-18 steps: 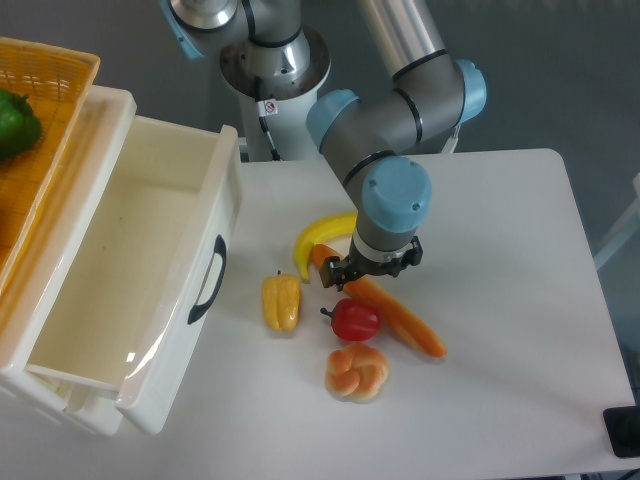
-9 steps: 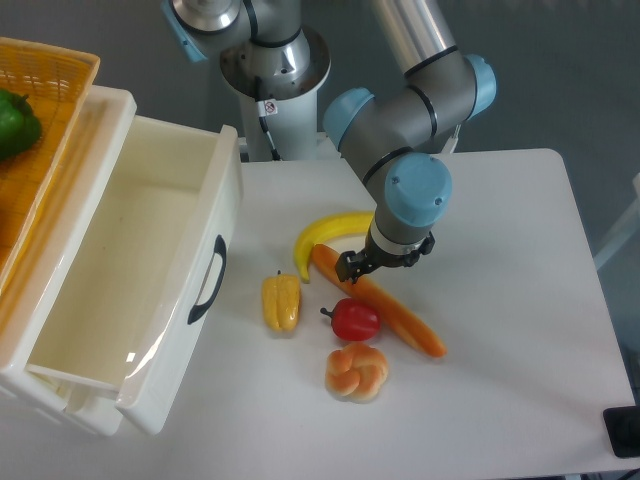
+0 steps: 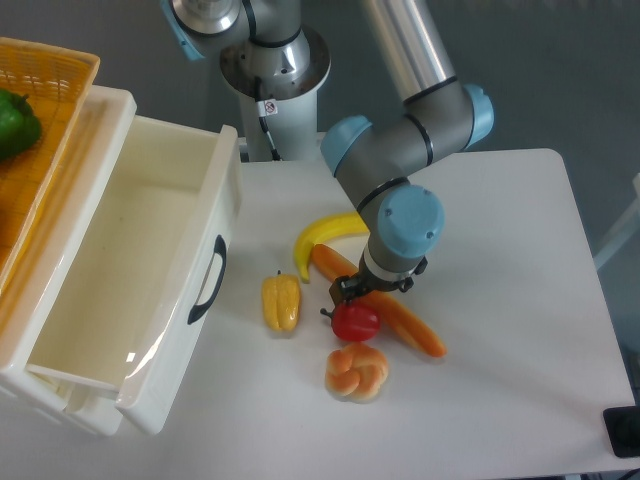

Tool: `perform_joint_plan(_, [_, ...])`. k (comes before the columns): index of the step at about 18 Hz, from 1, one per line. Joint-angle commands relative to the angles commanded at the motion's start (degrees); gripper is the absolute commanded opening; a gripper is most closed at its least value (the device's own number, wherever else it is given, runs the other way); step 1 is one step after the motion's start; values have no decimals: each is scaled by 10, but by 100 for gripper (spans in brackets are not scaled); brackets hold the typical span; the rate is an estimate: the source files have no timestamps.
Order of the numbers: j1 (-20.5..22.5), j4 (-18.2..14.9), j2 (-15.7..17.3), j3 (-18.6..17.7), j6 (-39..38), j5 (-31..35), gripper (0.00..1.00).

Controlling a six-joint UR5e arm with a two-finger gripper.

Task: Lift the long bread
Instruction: 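Close the gripper around the carrot's thick end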

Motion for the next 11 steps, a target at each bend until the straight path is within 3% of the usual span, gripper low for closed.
perform_joint_plan(11, [17, -6, 23, -5, 10, 0, 100])
